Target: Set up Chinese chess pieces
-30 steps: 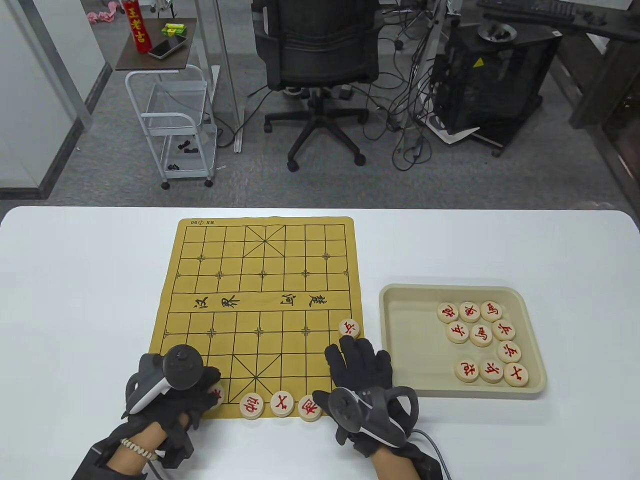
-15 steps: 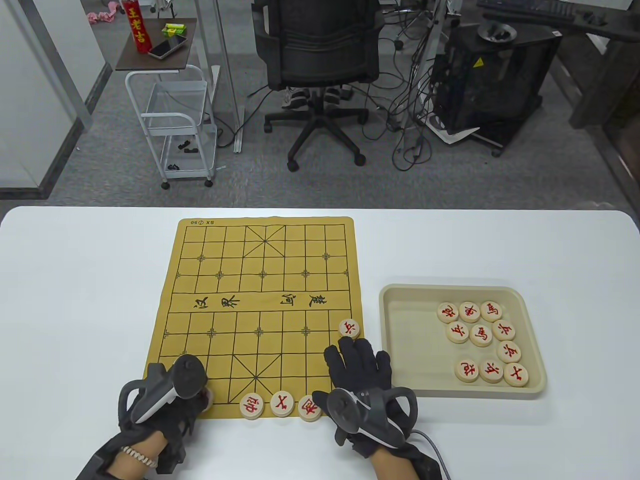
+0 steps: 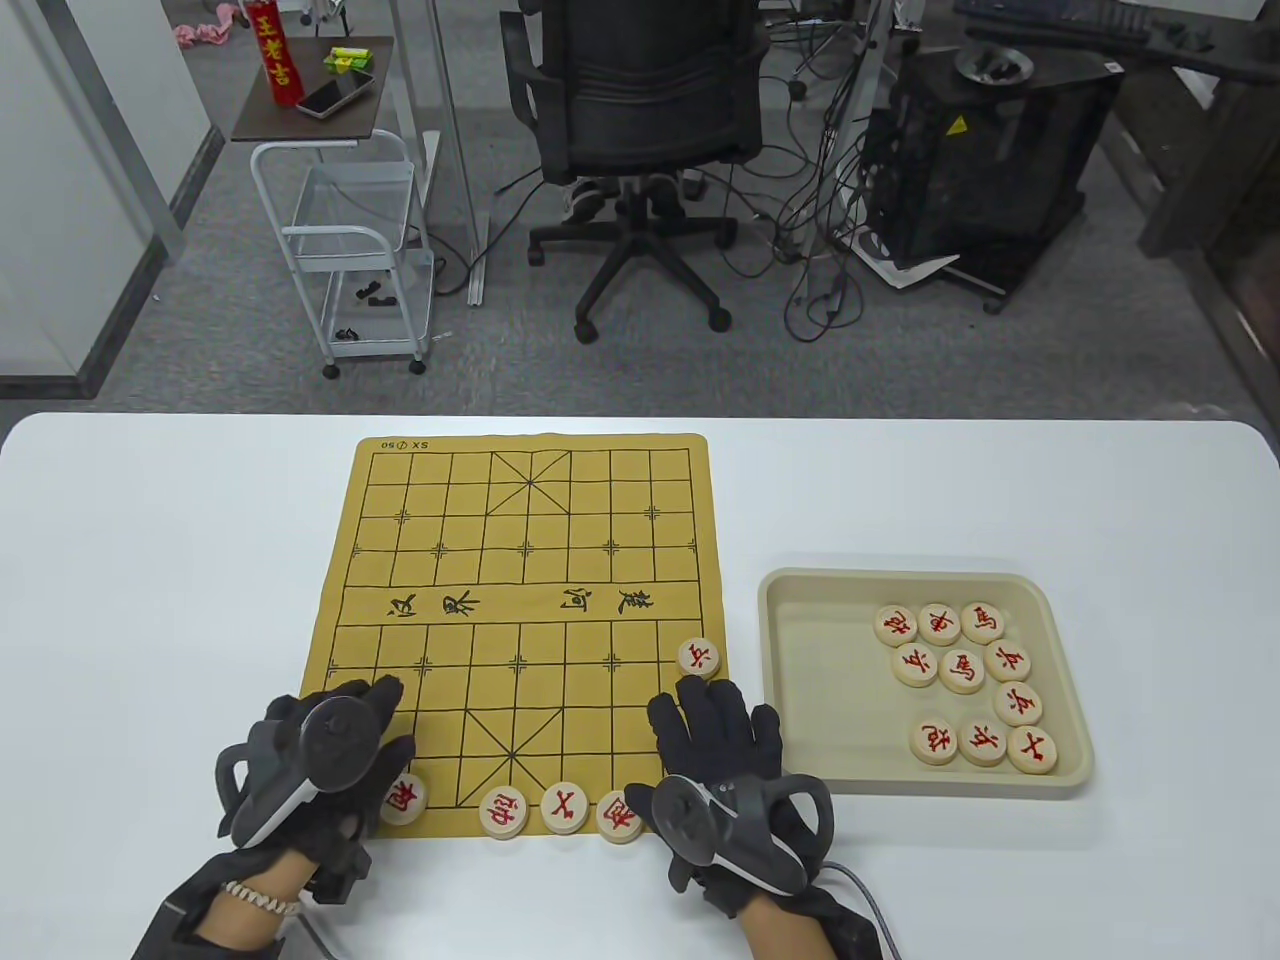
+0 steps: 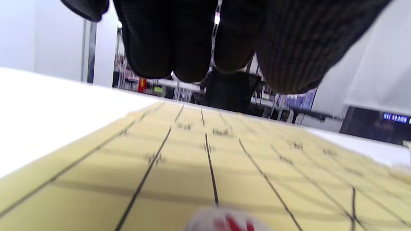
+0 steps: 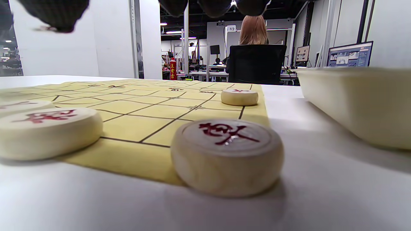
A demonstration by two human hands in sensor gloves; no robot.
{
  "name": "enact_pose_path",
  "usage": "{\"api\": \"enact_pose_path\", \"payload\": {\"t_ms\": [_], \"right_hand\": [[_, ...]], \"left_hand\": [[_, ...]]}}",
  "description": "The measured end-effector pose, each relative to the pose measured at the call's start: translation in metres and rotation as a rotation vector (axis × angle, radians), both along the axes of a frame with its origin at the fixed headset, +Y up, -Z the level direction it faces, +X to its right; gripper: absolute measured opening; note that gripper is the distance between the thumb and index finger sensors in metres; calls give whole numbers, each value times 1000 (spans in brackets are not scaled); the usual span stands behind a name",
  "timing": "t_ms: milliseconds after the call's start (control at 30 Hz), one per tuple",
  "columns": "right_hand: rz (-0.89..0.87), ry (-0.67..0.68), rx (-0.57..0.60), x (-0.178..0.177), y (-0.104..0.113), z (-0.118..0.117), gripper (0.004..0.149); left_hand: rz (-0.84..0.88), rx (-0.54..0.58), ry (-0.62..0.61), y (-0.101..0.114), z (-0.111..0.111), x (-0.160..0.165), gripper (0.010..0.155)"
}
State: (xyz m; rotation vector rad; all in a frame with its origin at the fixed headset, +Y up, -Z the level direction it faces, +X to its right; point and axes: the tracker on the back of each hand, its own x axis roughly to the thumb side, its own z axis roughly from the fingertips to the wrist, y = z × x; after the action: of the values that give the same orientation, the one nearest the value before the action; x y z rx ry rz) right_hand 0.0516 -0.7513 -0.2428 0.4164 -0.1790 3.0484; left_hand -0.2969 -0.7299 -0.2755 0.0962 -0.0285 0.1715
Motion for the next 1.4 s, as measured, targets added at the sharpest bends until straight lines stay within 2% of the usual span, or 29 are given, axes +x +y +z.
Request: {"api": "enact_pose_path", "payload": {"t_ms": [100,200,367,533,700,833,1000,1233,1400], "right_hand": [[13,-12,-12,0,-3,-1,85],[18,-34,-21,1,-3,-5,85],[-33,-111,0,16,11,-7,86],[24,-313,-19,54,30,-23,83],[135,-541,-153,115,38,-51,79],[216,-668,-298,158,28,-70,77],[238,-734,-436,183,8,-80,75],[271,-747,-468,182,-8,-88,70],[290,-721,-416,184,-9,-89,73]], "left_hand": [[16,85,-4,-5,5,-4,77],[-24,60,-4,-11,10,-8,83],[-24,83,-20,-12,19,-9,85],[-27,91,-35,-10,21,-6,85],[-28,88,-41,-10,20,-6,85],[-29,84,-46,-10,20,-5,85],[-32,78,-53,-9,20,-4,85],[-40,66,-62,-11,20,-3,85],[-40,68,-61,-11,20,-3,85]]}}
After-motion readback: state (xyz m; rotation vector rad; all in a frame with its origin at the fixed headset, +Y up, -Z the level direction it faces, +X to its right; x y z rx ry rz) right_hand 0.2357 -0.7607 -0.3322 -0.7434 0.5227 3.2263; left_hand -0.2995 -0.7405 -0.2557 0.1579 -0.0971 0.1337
